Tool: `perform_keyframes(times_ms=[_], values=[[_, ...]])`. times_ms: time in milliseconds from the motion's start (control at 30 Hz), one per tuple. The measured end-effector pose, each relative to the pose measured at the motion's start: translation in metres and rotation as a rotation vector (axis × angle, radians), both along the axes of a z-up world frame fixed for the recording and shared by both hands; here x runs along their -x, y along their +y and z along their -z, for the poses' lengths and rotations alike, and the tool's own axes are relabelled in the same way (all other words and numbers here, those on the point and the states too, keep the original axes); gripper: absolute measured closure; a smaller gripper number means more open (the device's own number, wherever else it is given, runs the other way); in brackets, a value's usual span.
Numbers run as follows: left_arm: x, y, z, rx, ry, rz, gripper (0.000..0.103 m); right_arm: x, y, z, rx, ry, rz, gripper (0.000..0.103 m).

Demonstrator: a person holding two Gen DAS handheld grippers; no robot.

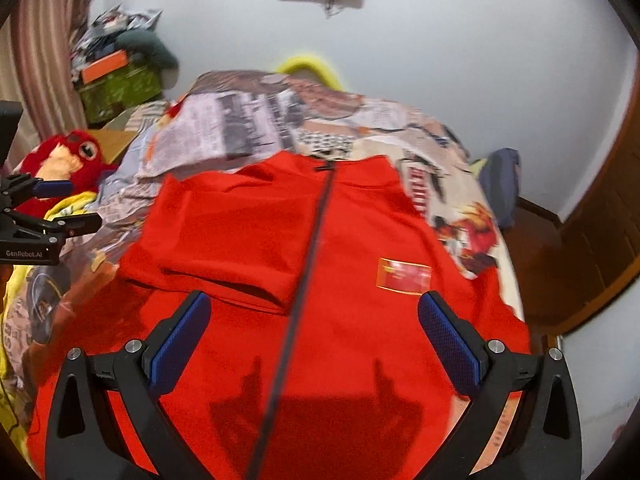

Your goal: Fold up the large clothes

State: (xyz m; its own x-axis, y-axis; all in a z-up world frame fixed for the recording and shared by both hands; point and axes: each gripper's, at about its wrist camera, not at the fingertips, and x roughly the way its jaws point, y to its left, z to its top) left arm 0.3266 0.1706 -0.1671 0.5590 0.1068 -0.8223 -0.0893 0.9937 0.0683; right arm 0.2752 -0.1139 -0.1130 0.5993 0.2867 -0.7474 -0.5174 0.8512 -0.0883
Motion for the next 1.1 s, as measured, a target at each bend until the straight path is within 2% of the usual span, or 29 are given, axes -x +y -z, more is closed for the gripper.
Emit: perform_keyframes(times_ms=[233,467,567,633,700,767,800,900,1033,1100], values=[[0.013,0.049,0.049,0.020,0.082,-0.062,0.018,-0.009,0.079,0.037,0.109,0.040,-0.138,0.001],[0.012,0.059,0.097,0.061,0.152,-0.040,0.018,-0.020,0.146,0.093,0.240,0.115,-0.260,0.003],[0.009,0.056,0.110,0.068,0.169,-0.026,0.018,-0.022,0.163,0.109,0.289,0.130,-0.307,0.008],[0.006,0.053,0.117,0.061,0.178,-0.012,0.018,-0.023,0.172,0.120,0.323,0.149,-0.335,0.018],[0.002,0.050,0.122,0.063,0.187,-0.006,0.018,-0.024,0.178,0.127,0.351,0.131,-0.338,0.022],[-0.001,0.048,0.127,0.077,0.196,-0.006,0.018,-0.023,0.180,0.129,0.365,0.106,-0.365,0.041],[-0.002,0.047,0.129,0.083,0.203,-0.005,0.018,-0.022,0.182,0.130,0.367,0.113,-0.384,0.061],[-0.004,0.038,0.136,0.085,0.222,0.011,0.018,-0.021,0.178,0.124,0.350,0.093,-0.386,0.088],[-0.005,0.032,0.142,0.093,0.238,0.015,0.017,-0.024,0.162,0.103,0.263,0.058,-0.336,0.091],[-0.007,0.032,0.144,0.089,0.239,-0.007,0.013,-0.032,0.146,0.082,0.203,0.023,-0.282,0.092]])
